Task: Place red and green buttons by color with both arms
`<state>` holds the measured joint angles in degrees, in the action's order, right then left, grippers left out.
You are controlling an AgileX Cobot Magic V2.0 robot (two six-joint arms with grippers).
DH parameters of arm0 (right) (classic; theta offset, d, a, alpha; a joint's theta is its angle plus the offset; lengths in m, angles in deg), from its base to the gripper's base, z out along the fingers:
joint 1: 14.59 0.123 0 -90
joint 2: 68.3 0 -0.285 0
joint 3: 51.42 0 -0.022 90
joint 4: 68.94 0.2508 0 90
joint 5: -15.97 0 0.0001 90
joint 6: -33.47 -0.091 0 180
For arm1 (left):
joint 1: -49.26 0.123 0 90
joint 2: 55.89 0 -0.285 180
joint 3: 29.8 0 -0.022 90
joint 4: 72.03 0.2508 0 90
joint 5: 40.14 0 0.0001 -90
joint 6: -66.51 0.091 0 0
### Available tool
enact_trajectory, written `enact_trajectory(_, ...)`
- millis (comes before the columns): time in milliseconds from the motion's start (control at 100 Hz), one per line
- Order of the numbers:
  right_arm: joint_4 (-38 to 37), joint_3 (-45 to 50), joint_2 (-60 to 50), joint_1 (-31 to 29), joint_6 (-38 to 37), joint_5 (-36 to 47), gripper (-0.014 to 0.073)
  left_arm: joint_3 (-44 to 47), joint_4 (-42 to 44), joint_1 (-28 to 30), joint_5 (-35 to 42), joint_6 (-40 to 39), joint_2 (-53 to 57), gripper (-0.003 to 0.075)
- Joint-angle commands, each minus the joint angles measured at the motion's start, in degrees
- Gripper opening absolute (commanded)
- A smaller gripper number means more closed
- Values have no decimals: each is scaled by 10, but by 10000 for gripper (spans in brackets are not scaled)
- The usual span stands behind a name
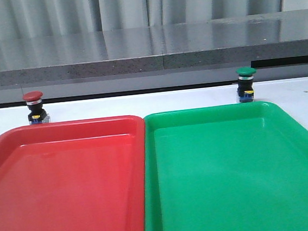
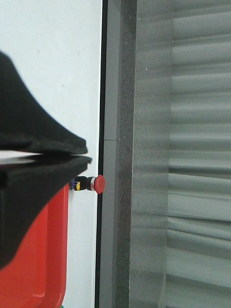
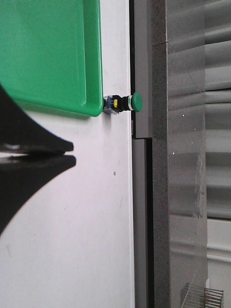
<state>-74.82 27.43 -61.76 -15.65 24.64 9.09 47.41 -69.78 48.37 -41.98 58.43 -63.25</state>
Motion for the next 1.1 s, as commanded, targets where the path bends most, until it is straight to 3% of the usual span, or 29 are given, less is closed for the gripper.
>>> enact_trajectory(0,-7,-10,-5,-4,4,46,-66,15,0,1,47,-3,18,-19)
enact_trajectory(440,-7,-10,-5,-4,4,46,-66,10,0,1,46,-3,18,-19)
enact_trajectory(570,-7,-10,-5,-4,4,46,-66,-22,0,1,12,-3,3,-19)
enact_trajectory(820,-7,-10,-5,-4,4,46,-66,-157,0,1,-68,-3,-131,-19)
enact_trajectory(1090,-7,-10,-5,-4,4,46,-66,-383,-3,-1,-189,-3,-382,-19)
